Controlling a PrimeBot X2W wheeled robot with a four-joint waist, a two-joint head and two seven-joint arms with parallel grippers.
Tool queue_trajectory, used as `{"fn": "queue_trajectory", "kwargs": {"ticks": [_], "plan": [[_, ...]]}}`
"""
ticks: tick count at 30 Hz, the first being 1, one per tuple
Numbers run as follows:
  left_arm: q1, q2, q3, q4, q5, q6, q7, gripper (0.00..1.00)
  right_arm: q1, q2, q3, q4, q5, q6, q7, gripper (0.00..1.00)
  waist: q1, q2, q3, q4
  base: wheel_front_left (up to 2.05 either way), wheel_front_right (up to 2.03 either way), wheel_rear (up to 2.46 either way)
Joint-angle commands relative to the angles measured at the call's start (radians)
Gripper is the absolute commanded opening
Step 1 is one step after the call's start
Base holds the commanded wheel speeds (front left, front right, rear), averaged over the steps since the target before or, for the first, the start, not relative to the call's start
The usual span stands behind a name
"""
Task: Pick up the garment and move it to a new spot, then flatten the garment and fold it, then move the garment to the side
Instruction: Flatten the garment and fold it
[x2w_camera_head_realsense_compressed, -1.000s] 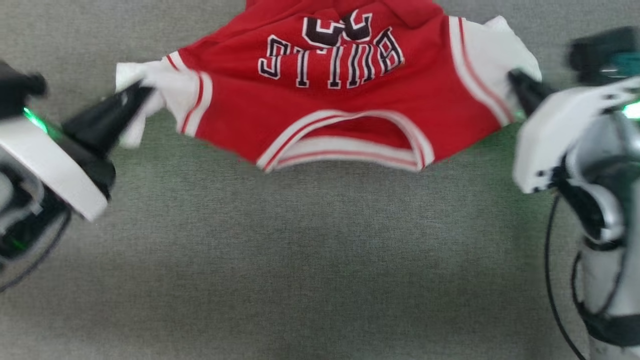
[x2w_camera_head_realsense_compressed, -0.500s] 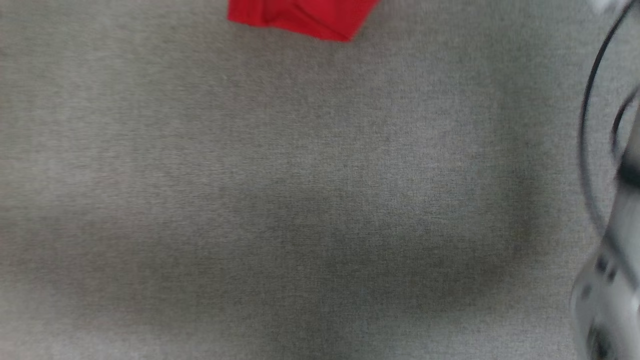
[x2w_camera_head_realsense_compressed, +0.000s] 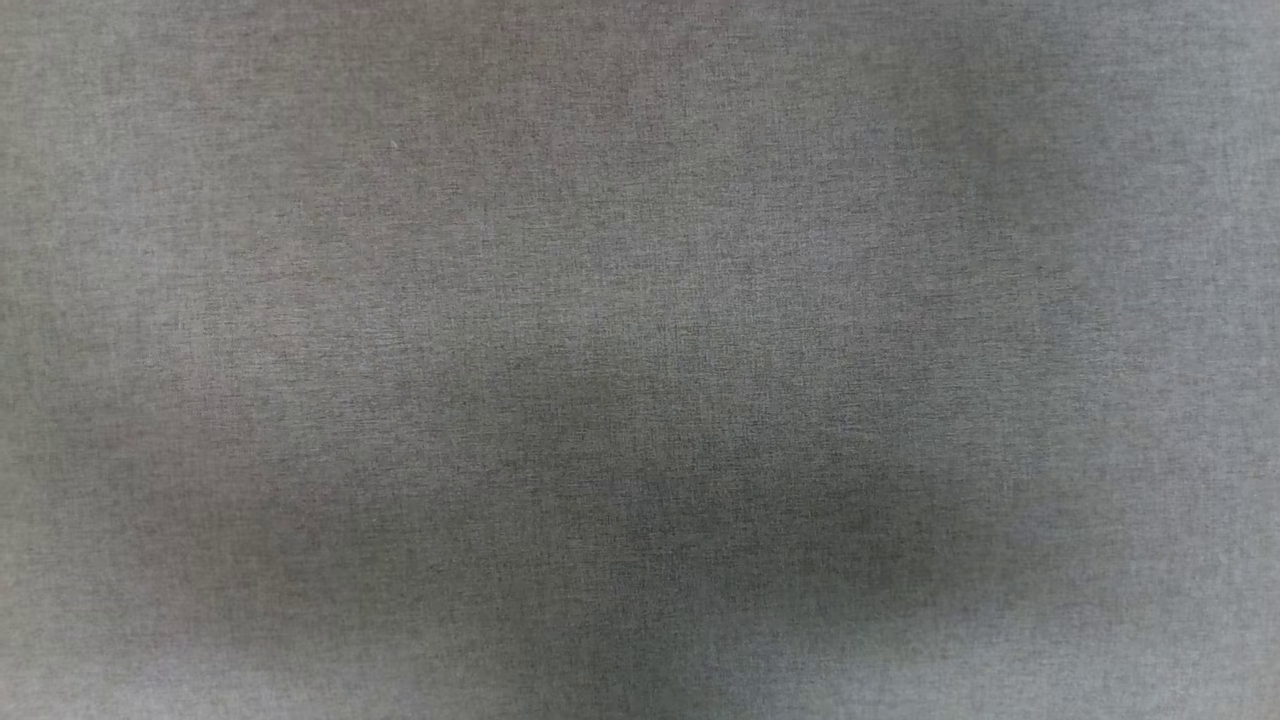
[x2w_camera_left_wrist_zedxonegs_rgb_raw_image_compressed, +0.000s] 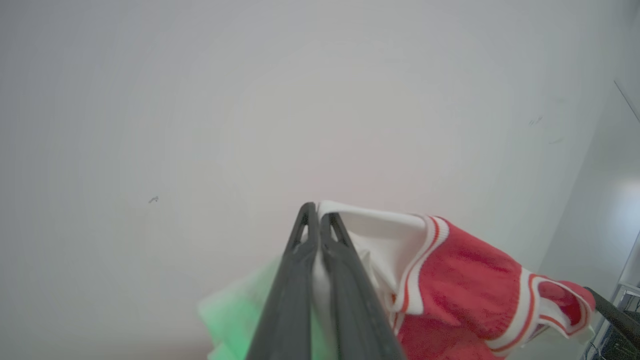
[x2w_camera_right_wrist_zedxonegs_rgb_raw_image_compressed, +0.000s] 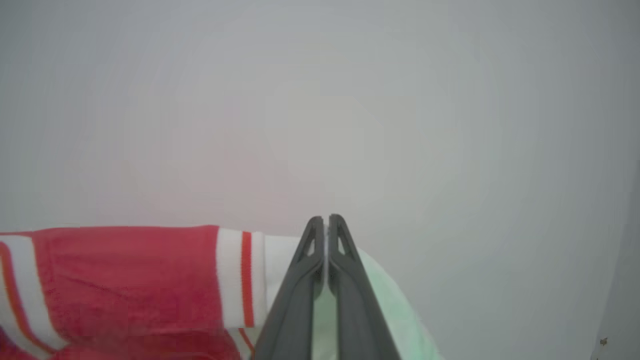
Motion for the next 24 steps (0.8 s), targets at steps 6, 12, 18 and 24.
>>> {"fn": "queue_trajectory", "kwargs": {"ticks": [6, 12, 18, 24], "plan": [[0.164, 0.045, -0.023, -0.095, -0.068, 0.003, 0.014, 0.0, 0.095, -0.007, 0.047, 0.115, 0.001, -0.005, -0.066, 0.0, 0.0, 0.0, -0.006, 0.004, 0.0, 0.0, 0.0], [0.55, 0.128, -0.007, -0.303, -0.124, 0.003, -0.027, 0.0, 0.408, -0.008, 0.135, 0.007, 0.047, -0.006, 0.006, 0.0, 0.0, 0.0, -0.044, 0.011, 0.0, 0.0, 0.0], [0.881, 0.118, 0.085, -0.418, -0.108, 0.003, -0.034, 0.0, 0.77, -0.007, 0.166, -0.268, 0.097, -0.005, 0.181, 0.0, 0.0, 0.0, -0.098, 0.024, 0.0, 0.0, 0.0], [1.259, 0.025, 0.242, -0.518, -0.006, 0.003, -0.034, 0.0, 1.24, -0.006, 0.157, -0.716, 0.164, -0.005, 0.45, 0.0, 0.0, 0.0, -0.154, 0.049, 0.0, 0.0, 0.0]]}}
